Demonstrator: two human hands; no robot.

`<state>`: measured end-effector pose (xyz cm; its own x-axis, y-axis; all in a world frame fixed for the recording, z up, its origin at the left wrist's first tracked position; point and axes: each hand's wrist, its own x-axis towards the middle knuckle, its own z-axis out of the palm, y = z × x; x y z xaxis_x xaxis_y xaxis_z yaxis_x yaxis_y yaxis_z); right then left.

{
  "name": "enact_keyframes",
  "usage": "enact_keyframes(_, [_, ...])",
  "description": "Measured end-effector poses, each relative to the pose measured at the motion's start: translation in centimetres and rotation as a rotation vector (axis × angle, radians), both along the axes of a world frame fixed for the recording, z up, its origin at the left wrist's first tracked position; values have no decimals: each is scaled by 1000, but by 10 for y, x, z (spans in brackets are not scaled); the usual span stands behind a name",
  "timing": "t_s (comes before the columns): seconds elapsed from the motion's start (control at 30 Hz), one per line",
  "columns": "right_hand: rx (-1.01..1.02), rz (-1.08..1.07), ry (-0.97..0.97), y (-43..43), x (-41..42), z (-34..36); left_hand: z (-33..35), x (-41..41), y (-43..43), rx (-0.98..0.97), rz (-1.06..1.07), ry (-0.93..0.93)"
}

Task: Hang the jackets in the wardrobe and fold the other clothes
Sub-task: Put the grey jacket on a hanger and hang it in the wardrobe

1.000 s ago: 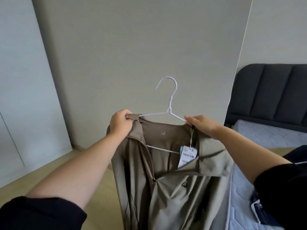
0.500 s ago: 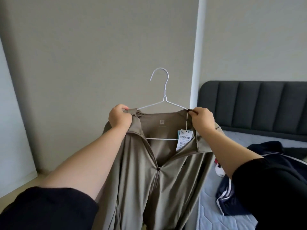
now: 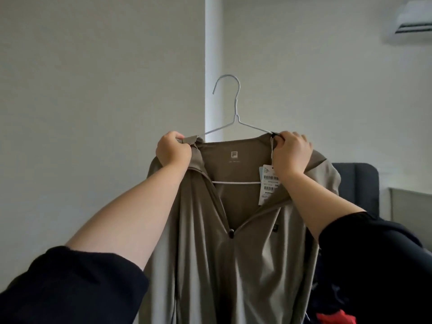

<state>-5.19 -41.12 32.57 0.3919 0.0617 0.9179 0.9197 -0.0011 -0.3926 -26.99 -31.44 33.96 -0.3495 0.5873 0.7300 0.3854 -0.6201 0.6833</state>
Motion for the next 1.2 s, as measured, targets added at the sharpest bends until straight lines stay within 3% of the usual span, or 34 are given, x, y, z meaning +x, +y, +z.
enact_keyframes(0.13, [41,-85,-48,-24,25,9,4,31,-15,-6,-23,0])
enact_keyframes(0.23, [-35,-110,-50,-29,48,-17,-24,52,-12,-80,-58,106])
enact_keyframes(0.4, [-306,-132,-2,-19,82,-105,-116,81,7,-265,-83,411])
enact_keyframes(0.53, [-541,-168,71,-1,94,-191,-196,101,28,-467,35,685])
enact_keyframes(0.73, [-904,-270,109,36,108,-297,-302,113,62,-546,63,989])
enact_keyframes(0.83, [-1040,-251,75,55,118,-335,-345,118,81,-589,23,1034])
enact_keyframes(0.97, [-966,-123,363,77,124,-380,-395,131,105,-649,-106,904])
enact_keyframes(1.07, [-930,60,598,85,124,-412,-431,146,113,-735,-338,719])
enact_keyframes(1.2, [-1081,161,702,89,119,-457,-487,161,99,-900,-690,673])
